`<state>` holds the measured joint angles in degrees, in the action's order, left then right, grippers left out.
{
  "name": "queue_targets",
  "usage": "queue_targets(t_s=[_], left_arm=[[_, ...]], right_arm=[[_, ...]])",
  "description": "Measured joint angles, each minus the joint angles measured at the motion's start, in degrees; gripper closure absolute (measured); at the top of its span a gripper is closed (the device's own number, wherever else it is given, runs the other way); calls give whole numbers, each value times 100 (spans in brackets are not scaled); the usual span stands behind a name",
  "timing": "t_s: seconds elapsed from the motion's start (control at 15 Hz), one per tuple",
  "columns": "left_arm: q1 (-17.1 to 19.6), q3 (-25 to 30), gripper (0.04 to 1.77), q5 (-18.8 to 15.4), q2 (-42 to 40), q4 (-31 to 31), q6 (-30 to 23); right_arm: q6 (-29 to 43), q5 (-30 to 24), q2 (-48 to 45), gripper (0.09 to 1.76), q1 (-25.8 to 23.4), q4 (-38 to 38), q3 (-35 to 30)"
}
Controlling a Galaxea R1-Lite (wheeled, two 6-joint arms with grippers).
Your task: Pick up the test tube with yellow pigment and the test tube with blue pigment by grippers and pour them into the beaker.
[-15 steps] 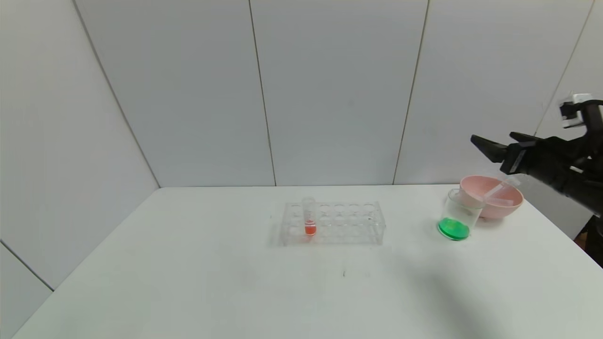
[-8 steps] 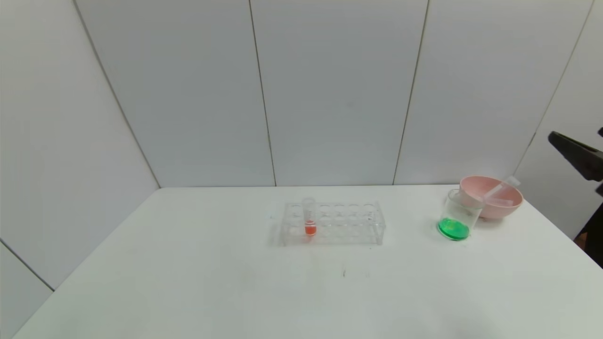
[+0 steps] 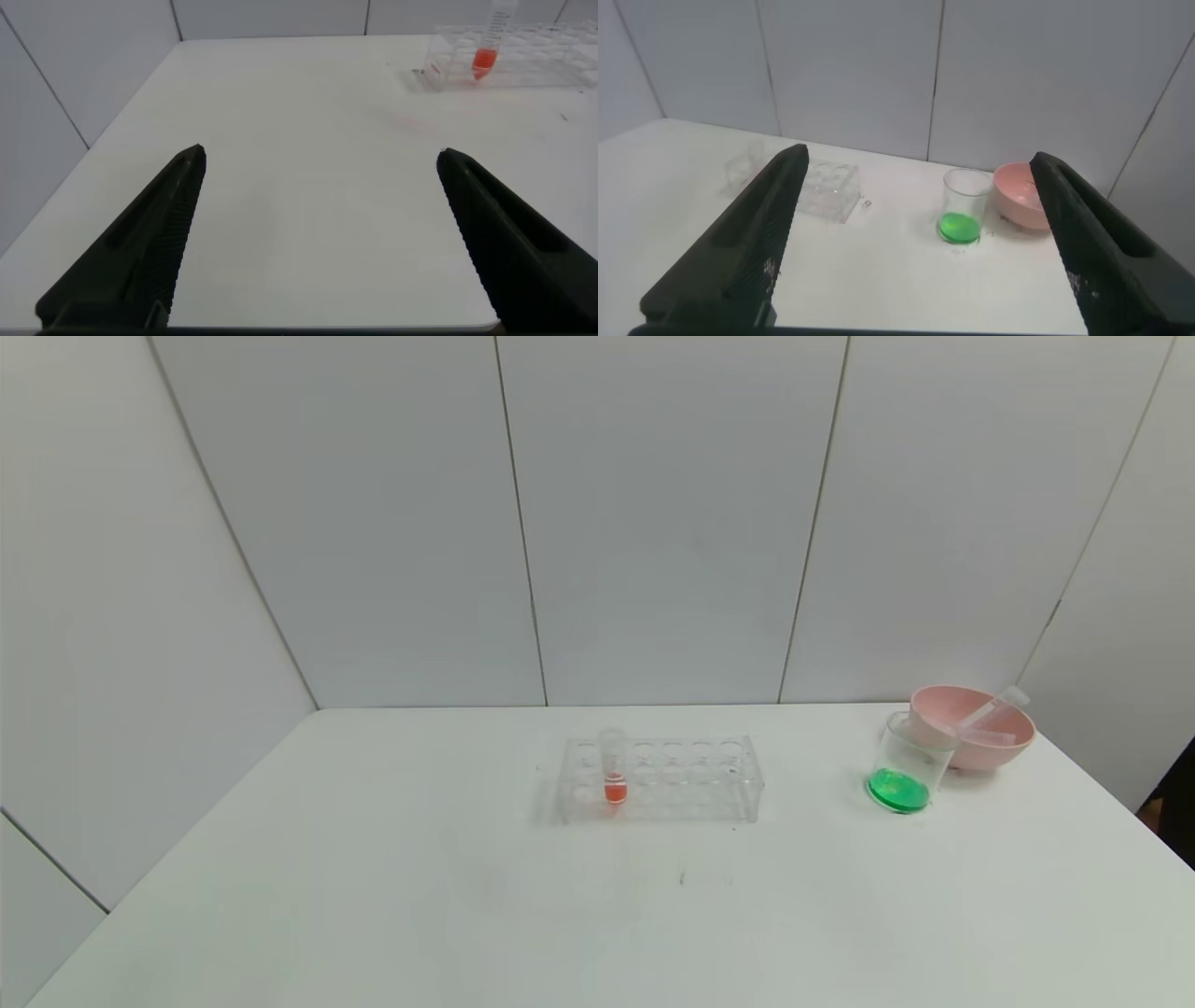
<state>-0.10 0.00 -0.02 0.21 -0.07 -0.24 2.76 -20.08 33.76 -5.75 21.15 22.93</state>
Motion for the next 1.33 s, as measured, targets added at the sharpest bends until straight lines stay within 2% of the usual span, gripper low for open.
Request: queue_targets(t_s=[0.27,0.33,0.47,0.6,0.73,0.8,0.87,0.93,1.0,1.33], left_arm=[[0,0,5,2,0,0,0],[0,0,5,2,0,0,2],[0,0,5,0,0,0,0],[0,0,5,2,0,0,0],[0,0,5,0,0,0,2],[0,0,5,2,0,0,2],[0,0,5,2,0,0,2],[0,0,5,2,0,0,0],[0,0,5,0,0,0,0],[2,0,5,2,0,0,0]], right_arm=[[-330,-107,-1885,15,396,-1560,-98],[-408,56,-2313,15,460,-1790,-161],[-677,930,-2899,15,512,-1870,-428],[-833,1529,-3187,15,532,-1647,-970],[-814,1748,-3313,15,538,-1347,-1729],[-757,1792,-3346,14,542,-1530,-1993],[-709,1836,-3362,14,545,-2029,-2136],[-661,1869,-3373,14,560,-2460,-2157],[-642,1886,-3378,14,566,-2494,-2157],[-412,1888,-3383,14,566,-2125,-2272]])
